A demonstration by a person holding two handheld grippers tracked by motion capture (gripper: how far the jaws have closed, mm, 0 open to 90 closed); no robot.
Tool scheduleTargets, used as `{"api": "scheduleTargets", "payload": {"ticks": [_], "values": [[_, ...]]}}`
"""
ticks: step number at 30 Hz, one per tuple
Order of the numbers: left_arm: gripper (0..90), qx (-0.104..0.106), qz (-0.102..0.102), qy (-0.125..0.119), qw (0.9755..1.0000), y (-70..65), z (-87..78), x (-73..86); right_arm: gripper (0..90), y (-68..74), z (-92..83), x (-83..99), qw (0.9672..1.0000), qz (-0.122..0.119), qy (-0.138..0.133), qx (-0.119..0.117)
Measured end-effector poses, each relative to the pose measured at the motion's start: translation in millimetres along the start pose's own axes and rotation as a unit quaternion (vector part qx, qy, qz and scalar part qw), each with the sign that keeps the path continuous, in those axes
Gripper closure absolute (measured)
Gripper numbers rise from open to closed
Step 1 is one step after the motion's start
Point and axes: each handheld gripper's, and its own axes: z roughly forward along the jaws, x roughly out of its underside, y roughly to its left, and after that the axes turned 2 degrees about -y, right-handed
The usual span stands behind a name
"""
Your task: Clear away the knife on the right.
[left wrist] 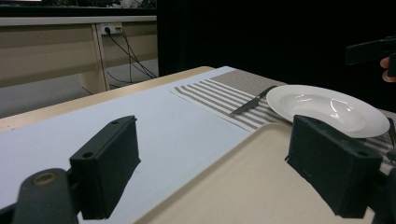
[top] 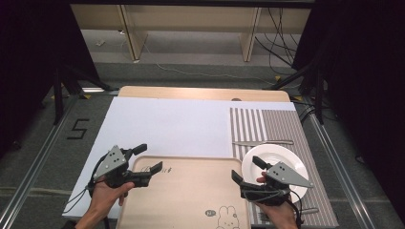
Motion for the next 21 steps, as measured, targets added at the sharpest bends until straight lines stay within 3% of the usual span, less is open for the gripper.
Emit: {"api": "scheduleTargets", "payload": {"ticks": [17,19,21], "values": [[15.8,0.0,0.002,0.001,1.0,0.0,0.2,0.0,15.9,-2.4,1.6,0.1,1.0,0.004,-0.007,-0.001],[15.8,-0.001,0.002,0.001,1.0,0.0,0.3,0.1,16.5,-4.8,0.3,-1.1,1.0,-0.005,0.001,0.002],[15.8,-0.001,0.002,0.002,1.0,0.2,0.4,0.2,16.6,-6.7,-0.6,-2.3,1.0,0.004,0.007,-0.006]]}}
